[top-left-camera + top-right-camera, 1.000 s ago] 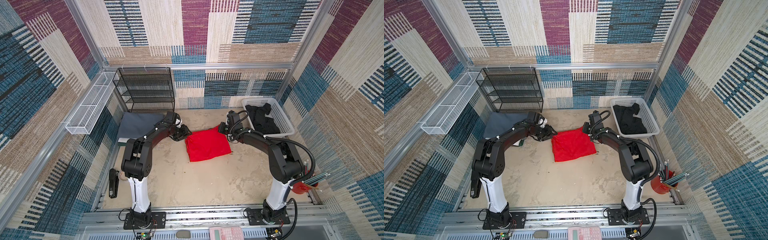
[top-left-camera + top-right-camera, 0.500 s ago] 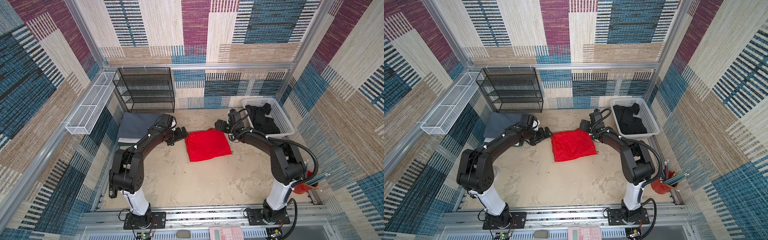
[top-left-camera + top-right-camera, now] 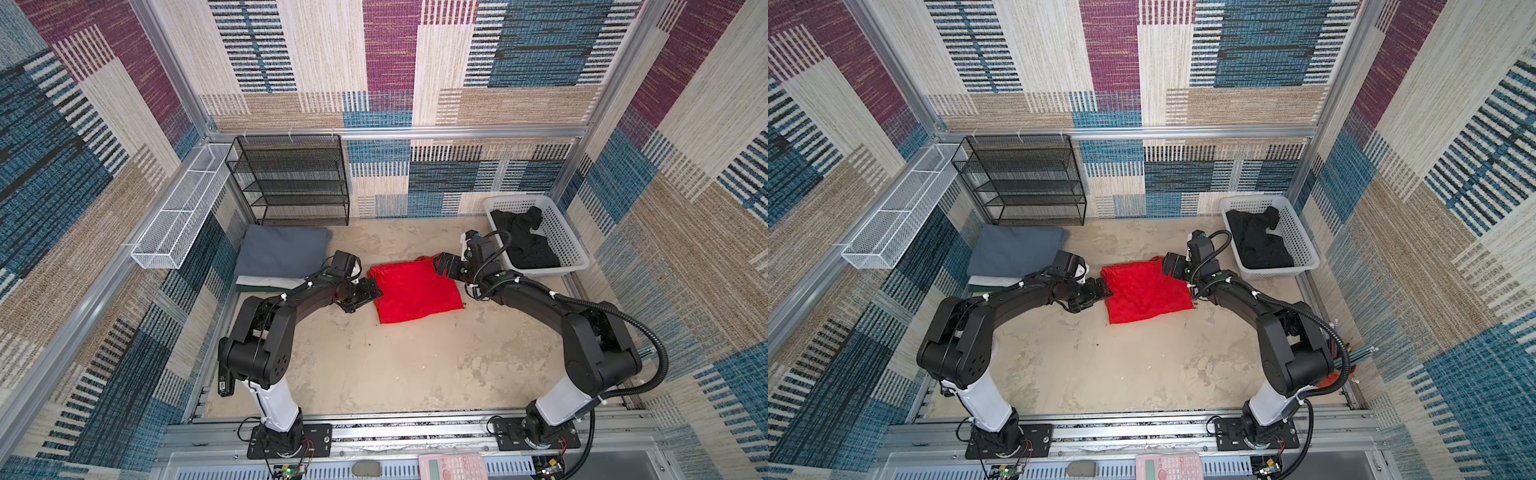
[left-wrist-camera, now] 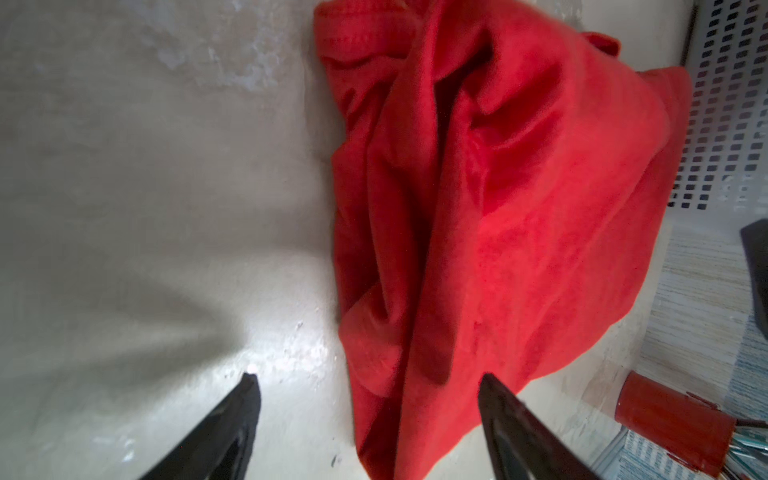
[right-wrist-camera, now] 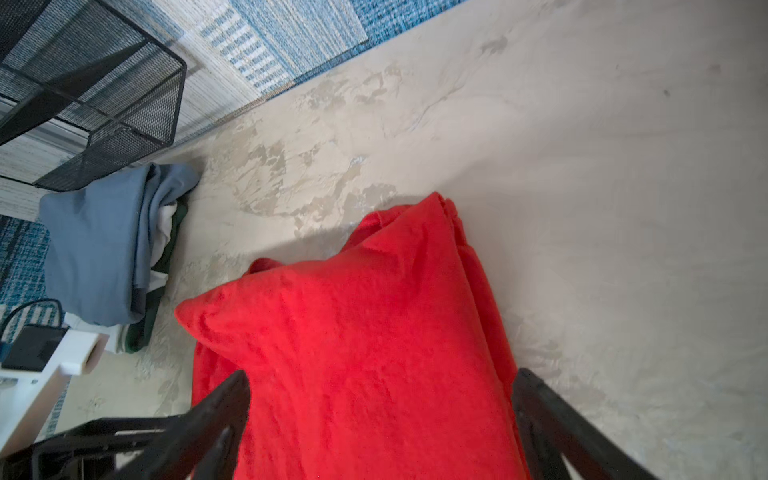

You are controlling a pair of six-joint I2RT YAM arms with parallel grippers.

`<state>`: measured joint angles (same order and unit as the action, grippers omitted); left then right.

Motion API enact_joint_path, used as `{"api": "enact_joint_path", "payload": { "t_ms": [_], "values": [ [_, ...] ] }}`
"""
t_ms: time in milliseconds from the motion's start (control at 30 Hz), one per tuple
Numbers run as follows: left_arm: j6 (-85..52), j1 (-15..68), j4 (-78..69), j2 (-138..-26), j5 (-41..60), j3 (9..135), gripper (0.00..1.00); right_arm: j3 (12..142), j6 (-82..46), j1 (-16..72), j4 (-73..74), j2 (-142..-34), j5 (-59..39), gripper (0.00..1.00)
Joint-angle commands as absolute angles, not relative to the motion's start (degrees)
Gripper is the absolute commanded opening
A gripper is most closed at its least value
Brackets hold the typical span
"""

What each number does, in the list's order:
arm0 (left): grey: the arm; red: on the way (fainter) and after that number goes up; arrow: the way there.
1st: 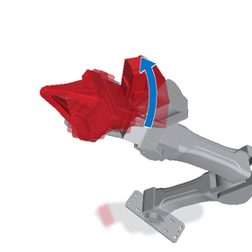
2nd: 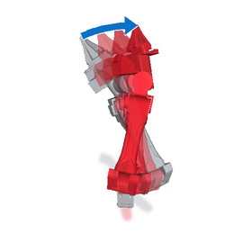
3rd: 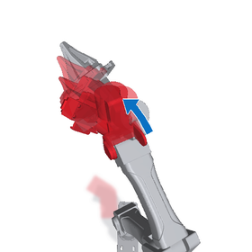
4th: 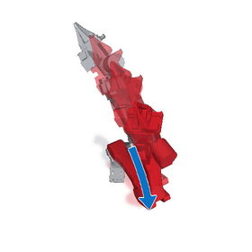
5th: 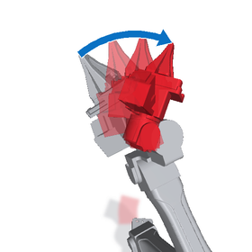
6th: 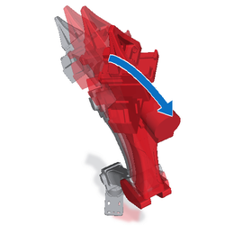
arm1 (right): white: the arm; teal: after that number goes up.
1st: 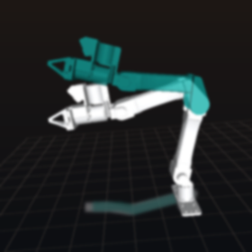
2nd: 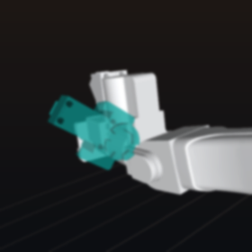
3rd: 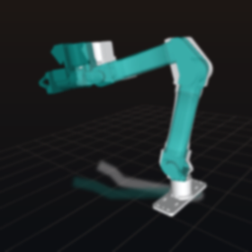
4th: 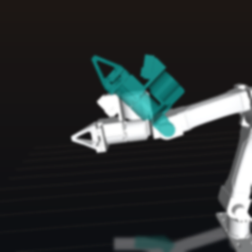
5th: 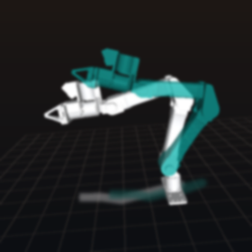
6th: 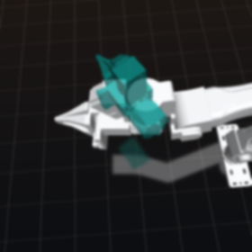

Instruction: Fold and stack the t-shirts

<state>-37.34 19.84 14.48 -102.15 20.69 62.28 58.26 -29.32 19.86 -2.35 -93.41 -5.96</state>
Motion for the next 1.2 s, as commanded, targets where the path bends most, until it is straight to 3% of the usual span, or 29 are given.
{"api": "enact_joint_path", "payload": {
  "t_ms": [0, 367, 433, 567, 767, 1167],
  "values": [
    [-39.4, 20.2, 10.7, -103.6, 21.8, 62.4, 0.76, 56.5, -30.6, 19.9, 0.2, -92.1, -7.8, 0.99],
    [-39.1, 20.9, 11.8, -109.1, 20.8, 65.9, 0.53, 53.2, -30.6, 19.8, 0.0, -88.0, -10.1, 0.99],
    [-38.3, 21.0, 12.9, -109.9, 19.9, 66.9, 0.41, 52.8, -30.6, 19.8, 0.0, -87.2, -10.3, 0.99],
    [-36.1, 20.9, 17.4, -112.7, 18.7, 71.2, 0.31, 51.3, -30.8, 19.7, 0.2, -85.9, -10.6, 0.99],
    [-32.1, 20.9, 24.3, -114.6, 16.3, 77.8, 0.0, 49.1, -30.6, 19.7, 0.3, -83.9, -11.4, 0.99],
    [-19.0, 19.5, 44.1, -116.5, 6.8, 97.6, 0.0, 41.7, -31.5, 19.7, 7.2, -79.8, -19.4, 0.99]
  ]
}}
